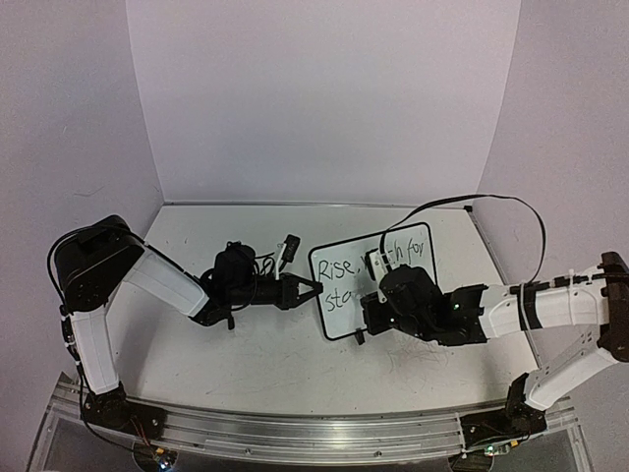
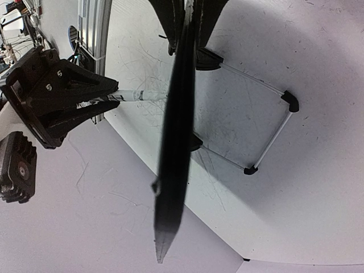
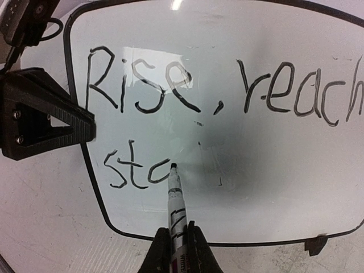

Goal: Write a sentence on the whiteboard

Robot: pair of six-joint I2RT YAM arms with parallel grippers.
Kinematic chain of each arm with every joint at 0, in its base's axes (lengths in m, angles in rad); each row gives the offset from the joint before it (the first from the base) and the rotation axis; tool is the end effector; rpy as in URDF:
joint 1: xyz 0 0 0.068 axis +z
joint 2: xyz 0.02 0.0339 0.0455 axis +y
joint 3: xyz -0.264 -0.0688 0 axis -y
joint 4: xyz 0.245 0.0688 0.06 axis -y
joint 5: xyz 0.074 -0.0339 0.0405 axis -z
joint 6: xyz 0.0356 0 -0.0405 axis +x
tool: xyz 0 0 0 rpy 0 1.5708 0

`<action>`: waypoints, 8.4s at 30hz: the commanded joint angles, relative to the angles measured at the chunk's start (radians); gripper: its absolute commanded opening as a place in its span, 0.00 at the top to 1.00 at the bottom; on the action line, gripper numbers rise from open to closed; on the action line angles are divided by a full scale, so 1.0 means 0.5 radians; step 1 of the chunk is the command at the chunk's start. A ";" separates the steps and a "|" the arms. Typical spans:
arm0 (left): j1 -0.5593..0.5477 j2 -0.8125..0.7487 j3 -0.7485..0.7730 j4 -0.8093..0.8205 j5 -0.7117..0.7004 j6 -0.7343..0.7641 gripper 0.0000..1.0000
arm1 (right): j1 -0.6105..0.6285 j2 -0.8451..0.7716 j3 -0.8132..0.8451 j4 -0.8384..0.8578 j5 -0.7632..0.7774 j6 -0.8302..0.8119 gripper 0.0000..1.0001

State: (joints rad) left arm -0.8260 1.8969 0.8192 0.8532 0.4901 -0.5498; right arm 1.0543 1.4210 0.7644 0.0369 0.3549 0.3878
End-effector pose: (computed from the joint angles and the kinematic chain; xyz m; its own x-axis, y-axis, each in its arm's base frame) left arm 0.2427 -0.2879 0.1527 -0.6301 0.0034 -0.7765 0.7395 0.3077 -0.5988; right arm 0.1583 0.2536 0.2101 -0.5210 -0.1994 -0.8299 -0.5170 0.8474 0.1210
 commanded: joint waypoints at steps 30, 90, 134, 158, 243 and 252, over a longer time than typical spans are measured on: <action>-0.026 -0.057 0.023 -0.181 0.002 0.004 1.00 | -0.039 -0.196 -0.037 0.055 -0.096 0.039 1.00; -0.026 -0.085 0.020 -0.217 0.000 0.027 1.00 | -0.063 -0.047 -0.031 0.128 0.081 0.100 1.00; -0.026 -0.078 0.026 -0.218 0.005 0.032 1.00 | -0.121 -0.163 -0.153 0.040 -0.046 0.107 1.00; -0.026 -0.103 0.010 -0.232 -0.001 0.027 1.00 | -0.109 -0.241 -0.186 -0.055 0.025 0.152 1.00; -0.026 -0.100 0.027 -0.265 -0.002 0.041 1.00 | -0.167 -0.241 -0.290 0.063 0.008 0.169 1.00; -0.026 -0.103 0.025 -0.272 -0.003 0.041 1.00 | -0.168 -0.261 -0.305 0.009 0.031 0.216 1.00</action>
State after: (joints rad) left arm -0.8326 1.8729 0.8234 0.7925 0.4801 -0.5232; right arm 0.9737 1.3048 0.6225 0.0651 0.3357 0.4751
